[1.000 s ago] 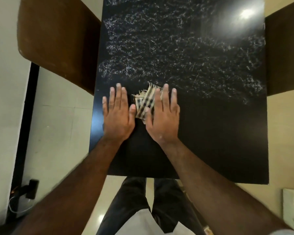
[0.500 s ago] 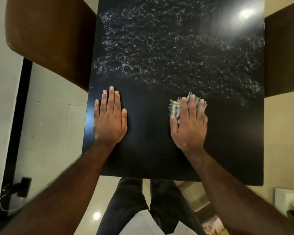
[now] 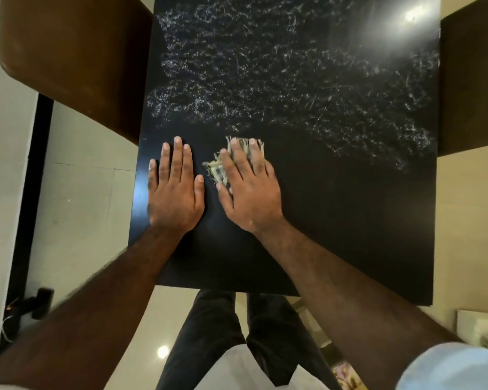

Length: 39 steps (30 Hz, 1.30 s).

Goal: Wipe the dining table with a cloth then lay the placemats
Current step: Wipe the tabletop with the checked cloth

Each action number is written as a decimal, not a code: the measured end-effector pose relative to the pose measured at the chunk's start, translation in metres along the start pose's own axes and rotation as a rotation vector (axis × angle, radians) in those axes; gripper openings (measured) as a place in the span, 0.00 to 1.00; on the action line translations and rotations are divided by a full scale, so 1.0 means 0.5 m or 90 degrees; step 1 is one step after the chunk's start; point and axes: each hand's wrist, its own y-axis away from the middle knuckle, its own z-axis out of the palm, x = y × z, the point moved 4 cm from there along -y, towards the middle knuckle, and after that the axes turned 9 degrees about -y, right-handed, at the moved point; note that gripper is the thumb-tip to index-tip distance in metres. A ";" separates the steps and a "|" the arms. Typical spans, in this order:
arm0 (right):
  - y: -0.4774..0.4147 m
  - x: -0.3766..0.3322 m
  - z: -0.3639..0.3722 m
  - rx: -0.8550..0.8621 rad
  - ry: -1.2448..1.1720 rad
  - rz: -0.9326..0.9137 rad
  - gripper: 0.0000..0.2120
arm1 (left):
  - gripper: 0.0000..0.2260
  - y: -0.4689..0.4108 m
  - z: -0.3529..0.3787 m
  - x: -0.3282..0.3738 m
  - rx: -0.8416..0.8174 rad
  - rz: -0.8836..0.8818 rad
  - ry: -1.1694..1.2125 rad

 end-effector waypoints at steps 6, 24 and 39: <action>0.122 0.165 -0.067 0.025 0.057 0.148 0.35 | 0.33 -0.001 -0.002 0.001 -0.002 -0.001 0.004; 0.170 0.325 -0.148 0.073 0.073 0.237 0.34 | 0.33 -0.023 -0.031 0.300 -0.003 0.137 -0.008; 0.164 0.354 -0.158 0.080 0.041 0.223 0.34 | 0.32 -0.016 -0.021 0.299 0.040 0.138 0.007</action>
